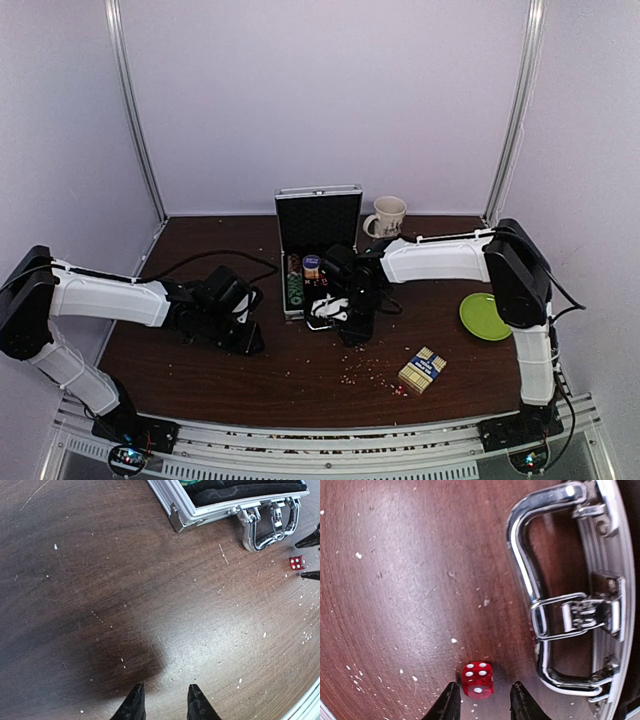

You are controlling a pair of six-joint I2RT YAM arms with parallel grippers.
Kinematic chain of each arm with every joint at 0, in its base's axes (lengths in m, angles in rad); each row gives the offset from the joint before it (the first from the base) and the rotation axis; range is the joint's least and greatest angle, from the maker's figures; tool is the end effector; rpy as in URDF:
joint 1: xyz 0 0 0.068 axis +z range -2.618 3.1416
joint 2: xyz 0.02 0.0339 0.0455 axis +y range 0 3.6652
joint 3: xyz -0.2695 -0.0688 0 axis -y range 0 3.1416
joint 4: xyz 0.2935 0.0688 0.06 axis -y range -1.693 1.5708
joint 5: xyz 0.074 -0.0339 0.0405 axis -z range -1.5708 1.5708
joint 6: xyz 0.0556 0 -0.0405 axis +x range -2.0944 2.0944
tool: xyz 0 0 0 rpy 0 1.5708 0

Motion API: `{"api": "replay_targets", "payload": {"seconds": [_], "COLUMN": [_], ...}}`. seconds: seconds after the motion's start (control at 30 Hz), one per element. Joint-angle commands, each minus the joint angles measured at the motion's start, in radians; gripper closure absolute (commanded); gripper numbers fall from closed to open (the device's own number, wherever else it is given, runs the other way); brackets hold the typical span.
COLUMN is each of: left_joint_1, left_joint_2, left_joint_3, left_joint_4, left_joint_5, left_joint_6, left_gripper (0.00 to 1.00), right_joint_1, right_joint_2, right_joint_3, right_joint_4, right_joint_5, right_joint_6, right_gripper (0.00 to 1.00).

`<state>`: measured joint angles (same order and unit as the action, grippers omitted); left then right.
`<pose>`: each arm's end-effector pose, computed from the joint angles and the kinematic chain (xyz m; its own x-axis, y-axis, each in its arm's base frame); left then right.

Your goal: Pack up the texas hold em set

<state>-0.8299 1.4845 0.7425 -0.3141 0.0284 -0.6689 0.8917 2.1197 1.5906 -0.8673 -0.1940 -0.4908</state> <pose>0.2131 -0.2353 0.1151 -0.9241 0.0919 -0.3709 0.2217 0.9195 -0.3247 0.2847 0.3698 0.1205 -0.1758 -0.9541 -0.2425 -0.9835 0.1594 0.0857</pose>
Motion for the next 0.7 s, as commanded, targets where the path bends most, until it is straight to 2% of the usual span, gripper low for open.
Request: {"api": "replay_targets", "payload": {"seconds": [0.0,0.13,0.53,0.67], "left_joint_1": [0.005,0.006,0.005,0.006], "left_joint_2": [-0.02,-0.016,-0.001,-0.003], "left_joint_3": [0.008,0.009,0.006,0.006], "left_joint_4": [0.026,0.029,0.033,0.033], "left_joint_5": [-0.007,-0.006,0.007,0.01], "left_joint_6": [-0.002,-0.002,0.002,0.002], "left_gripper": [0.69,0.69,0.69,0.69], "right_joint_1": [0.009,0.015,0.017,0.014], "right_joint_2": [0.017,0.025,0.029,-0.01], "right_joint_3": [0.038,0.041,0.067,0.081], "right_joint_4": [-0.009,-0.013,-0.04,-0.06], "right_joint_5": [-0.003,-0.02,-0.062,-0.061], "right_joint_6": [-0.003,-0.009,-0.016,-0.015], "right_gripper": [0.65,0.66,0.91,0.93]}}
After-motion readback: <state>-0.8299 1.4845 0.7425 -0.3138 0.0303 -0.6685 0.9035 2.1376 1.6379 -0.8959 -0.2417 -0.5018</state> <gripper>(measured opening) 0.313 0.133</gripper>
